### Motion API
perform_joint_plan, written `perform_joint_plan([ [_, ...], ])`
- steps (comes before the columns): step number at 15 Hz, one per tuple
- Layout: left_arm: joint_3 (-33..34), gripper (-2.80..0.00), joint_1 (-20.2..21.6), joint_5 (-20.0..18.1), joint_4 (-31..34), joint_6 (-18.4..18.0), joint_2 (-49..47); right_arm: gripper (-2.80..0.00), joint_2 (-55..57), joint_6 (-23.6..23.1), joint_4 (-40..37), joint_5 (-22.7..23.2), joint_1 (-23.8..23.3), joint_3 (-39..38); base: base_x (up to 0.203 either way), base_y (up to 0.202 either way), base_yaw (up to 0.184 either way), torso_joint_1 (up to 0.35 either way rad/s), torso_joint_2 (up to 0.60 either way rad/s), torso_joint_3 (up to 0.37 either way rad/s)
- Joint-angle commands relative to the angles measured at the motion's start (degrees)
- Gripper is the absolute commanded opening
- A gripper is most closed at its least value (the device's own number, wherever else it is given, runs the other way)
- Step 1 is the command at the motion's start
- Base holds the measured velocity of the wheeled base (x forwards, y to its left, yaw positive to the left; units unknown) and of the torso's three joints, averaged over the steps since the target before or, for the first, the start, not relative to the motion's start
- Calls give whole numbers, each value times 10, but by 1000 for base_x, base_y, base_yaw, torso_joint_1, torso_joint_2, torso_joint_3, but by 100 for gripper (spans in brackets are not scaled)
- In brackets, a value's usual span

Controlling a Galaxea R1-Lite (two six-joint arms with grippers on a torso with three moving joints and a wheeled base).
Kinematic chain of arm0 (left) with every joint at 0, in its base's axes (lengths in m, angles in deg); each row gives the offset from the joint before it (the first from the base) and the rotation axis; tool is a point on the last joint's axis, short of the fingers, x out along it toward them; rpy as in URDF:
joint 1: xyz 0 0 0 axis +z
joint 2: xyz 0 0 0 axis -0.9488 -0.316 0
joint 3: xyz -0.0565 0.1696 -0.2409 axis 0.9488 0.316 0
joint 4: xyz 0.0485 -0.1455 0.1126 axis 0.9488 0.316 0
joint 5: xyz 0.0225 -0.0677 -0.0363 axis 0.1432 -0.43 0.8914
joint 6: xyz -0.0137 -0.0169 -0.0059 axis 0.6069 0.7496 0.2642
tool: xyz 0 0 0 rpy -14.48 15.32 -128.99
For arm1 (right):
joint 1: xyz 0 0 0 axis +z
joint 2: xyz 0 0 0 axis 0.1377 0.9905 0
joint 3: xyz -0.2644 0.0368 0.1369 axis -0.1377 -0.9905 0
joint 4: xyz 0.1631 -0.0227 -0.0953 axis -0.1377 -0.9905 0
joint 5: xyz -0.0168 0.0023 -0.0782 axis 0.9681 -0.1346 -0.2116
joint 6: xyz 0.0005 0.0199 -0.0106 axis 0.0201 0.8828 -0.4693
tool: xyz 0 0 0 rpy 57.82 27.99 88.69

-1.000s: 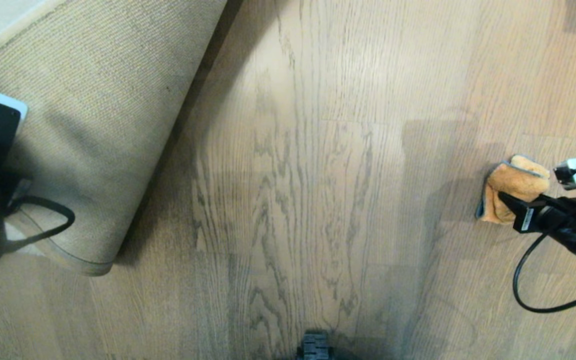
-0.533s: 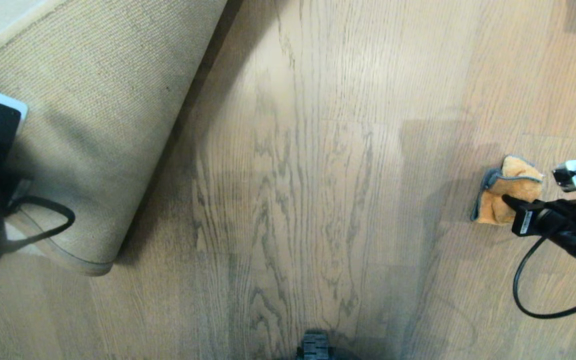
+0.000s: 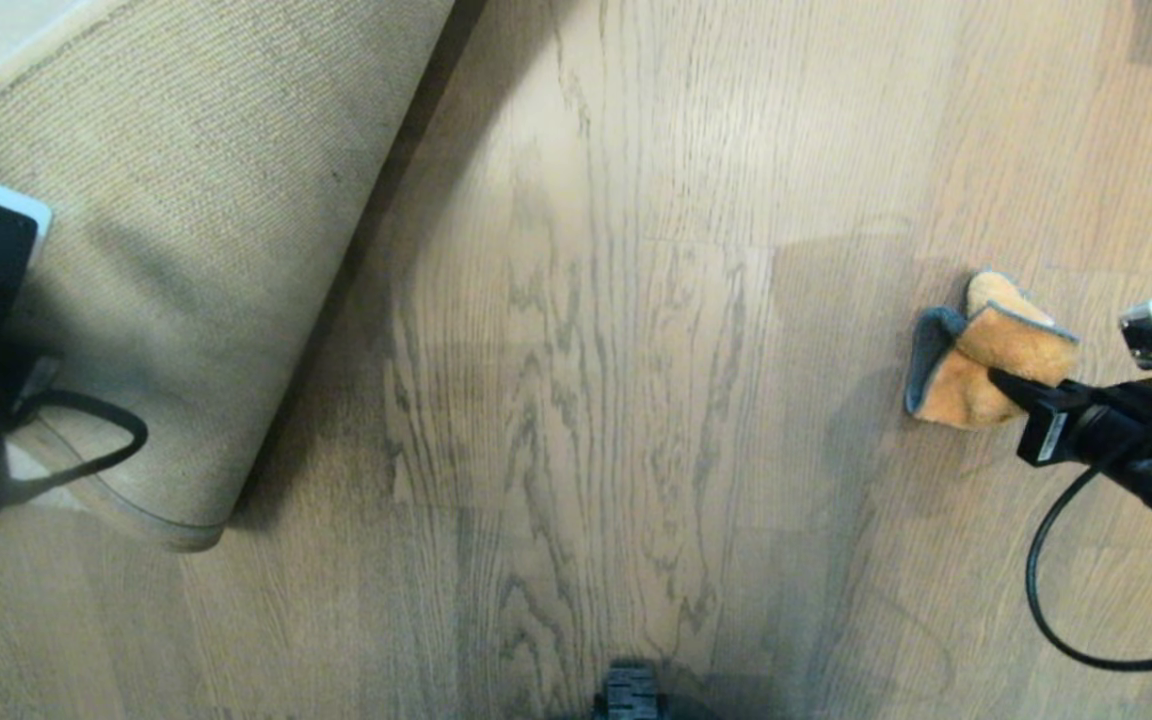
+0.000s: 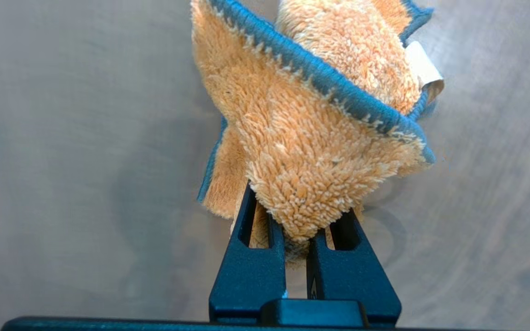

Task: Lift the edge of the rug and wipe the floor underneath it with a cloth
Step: Pick up the rag, then wipe the floor under the carpet with a rag

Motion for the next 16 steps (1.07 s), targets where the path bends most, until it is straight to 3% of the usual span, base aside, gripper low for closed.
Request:
perform_joint_plan([
  [1,1,-280,-1,3,-3,-2,2,-280,-62,3,-37,0,53,0,0,0,0,0,0,0],
  [9,6,-280,-1,4,-3,-2,16,-280,-95,5,-65,-1,250,3,0,0,0,0,0,0],
  [13,16,-280,-1,4,-3,-2,24,-280,-59,5,-64,-1,349,15,0,0,0,0,0,0],
  [16,17,-280,-2,4,-3,-2,27,-280,-12,5,-62,-1,395,50,0,0,0,0,0,0],
])
